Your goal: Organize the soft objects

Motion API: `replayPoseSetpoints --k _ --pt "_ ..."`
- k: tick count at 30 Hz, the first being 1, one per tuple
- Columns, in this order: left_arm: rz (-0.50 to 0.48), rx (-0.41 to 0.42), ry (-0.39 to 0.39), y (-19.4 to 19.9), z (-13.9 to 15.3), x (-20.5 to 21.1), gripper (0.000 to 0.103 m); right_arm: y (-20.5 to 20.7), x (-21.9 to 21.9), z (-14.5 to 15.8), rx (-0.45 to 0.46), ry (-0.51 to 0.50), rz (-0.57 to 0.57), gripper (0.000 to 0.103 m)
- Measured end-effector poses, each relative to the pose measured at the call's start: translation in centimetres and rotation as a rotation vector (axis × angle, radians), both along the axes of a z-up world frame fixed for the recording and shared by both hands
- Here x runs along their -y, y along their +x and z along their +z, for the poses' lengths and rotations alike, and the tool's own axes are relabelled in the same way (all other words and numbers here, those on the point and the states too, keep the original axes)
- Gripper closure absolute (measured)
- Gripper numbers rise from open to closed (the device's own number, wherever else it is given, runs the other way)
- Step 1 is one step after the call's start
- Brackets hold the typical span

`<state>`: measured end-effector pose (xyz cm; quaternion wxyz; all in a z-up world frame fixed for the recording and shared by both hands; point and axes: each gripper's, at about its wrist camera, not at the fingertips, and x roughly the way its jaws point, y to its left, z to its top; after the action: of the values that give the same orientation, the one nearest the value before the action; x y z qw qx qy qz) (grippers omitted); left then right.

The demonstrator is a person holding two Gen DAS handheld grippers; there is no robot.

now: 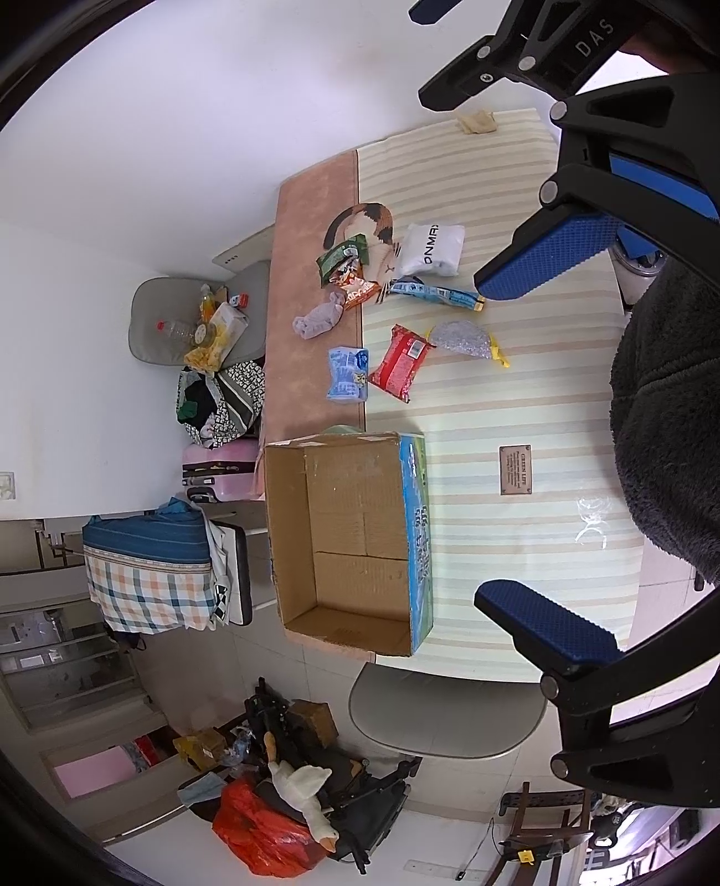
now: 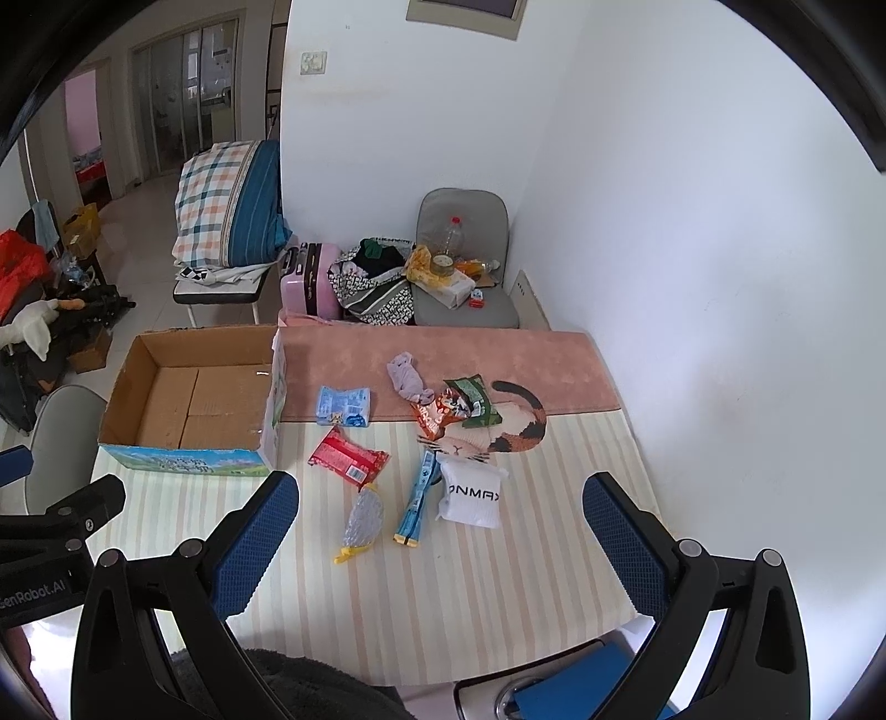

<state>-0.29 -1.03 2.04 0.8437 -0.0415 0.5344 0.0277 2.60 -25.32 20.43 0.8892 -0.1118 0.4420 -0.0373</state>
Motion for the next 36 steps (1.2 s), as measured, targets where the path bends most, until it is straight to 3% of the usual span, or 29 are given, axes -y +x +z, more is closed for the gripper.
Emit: replayPoseSetpoints --k 36 --pt "0.004 0.039 0.014 -0.23 0.94 -0.45 0.000 0.56 -0.24 0.27 0.013 0.004 0.019 0.000"
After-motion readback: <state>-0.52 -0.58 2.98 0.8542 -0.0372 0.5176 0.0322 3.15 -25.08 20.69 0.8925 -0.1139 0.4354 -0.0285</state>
